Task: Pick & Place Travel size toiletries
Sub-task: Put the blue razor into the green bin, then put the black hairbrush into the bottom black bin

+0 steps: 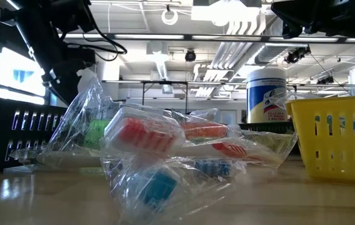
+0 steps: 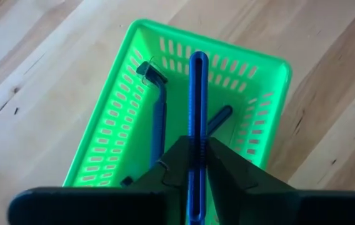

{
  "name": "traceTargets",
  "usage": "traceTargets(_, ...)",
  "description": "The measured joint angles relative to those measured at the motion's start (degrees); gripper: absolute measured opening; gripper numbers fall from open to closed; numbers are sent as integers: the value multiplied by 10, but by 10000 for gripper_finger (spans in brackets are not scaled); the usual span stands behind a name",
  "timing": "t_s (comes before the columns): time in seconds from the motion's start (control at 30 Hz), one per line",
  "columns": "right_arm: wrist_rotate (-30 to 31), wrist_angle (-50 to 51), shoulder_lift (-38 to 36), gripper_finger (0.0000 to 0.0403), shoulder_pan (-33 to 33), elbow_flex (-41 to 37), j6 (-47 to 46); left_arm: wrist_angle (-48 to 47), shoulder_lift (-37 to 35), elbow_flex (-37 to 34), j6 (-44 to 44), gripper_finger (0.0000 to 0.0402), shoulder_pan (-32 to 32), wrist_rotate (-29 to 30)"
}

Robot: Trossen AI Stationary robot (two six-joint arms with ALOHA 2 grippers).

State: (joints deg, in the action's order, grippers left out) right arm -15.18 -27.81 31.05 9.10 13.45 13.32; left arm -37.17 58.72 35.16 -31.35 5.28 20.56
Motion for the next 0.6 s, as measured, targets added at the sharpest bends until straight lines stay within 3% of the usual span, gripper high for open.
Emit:
traceTargets(0.33, 0, 2, 0, 9, 0, 0, 0, 4, 0, 0, 0, 138, 0, 17)
traceTargets(0.6, 0, 2, 0, 9, 0, 0, 0, 87, -5, 17, 43, 128, 0, 17)
